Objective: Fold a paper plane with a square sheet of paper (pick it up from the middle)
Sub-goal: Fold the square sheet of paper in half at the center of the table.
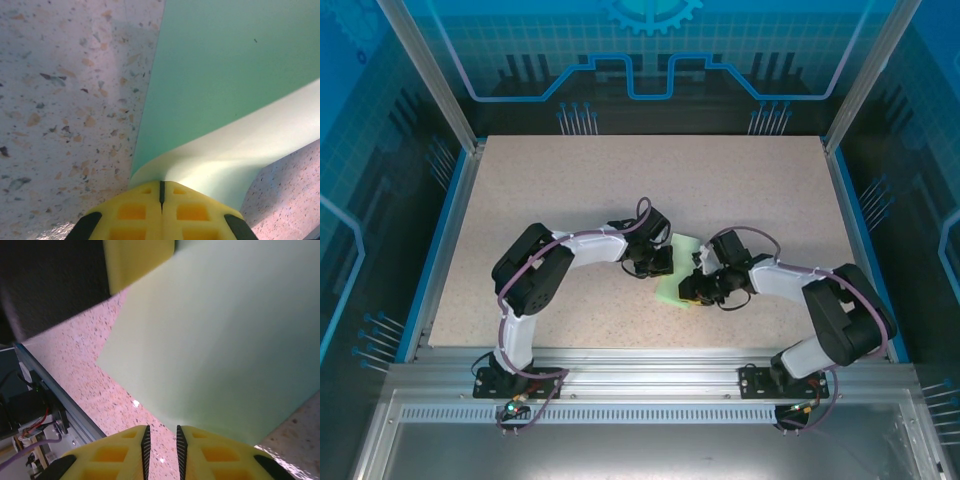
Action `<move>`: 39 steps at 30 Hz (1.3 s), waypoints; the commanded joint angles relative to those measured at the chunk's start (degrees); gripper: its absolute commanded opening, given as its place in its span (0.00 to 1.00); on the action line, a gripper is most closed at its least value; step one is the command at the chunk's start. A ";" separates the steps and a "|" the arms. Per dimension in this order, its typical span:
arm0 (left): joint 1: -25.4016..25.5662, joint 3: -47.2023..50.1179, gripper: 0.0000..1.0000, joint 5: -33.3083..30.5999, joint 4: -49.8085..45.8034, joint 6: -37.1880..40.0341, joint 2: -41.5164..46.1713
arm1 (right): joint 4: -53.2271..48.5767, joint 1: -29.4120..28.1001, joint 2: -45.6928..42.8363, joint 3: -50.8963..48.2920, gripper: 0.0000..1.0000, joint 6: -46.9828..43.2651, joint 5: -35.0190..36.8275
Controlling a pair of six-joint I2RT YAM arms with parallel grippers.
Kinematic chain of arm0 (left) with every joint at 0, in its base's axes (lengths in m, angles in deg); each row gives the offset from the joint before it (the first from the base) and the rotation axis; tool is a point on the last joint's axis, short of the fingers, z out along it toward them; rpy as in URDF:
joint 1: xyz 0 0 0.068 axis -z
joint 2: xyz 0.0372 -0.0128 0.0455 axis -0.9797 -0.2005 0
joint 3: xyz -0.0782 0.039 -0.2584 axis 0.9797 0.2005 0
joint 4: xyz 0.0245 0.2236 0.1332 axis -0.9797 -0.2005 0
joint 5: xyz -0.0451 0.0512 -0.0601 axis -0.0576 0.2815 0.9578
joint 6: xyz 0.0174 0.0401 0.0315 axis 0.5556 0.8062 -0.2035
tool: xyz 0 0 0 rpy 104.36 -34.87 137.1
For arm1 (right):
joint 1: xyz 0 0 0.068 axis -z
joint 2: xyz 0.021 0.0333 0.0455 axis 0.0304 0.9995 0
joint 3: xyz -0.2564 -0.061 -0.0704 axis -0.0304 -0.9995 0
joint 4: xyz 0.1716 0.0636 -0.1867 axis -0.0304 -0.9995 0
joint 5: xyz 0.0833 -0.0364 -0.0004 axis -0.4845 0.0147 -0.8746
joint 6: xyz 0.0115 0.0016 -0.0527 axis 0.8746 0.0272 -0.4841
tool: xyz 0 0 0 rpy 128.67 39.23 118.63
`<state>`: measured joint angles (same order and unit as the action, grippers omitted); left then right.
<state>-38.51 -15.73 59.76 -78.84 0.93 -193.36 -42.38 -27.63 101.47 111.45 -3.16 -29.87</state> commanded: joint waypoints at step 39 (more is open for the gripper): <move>0.51 0.26 0.00 0.45 -3.72 1.84 -2.04 | -5.33 8.82 -1.87 7.12 0.24 -2.82 1.13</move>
<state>-38.51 -15.73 59.80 -78.82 1.96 -193.38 -47.27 -19.89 97.90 116.37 -4.37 -27.40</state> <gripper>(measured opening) 0.060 0.239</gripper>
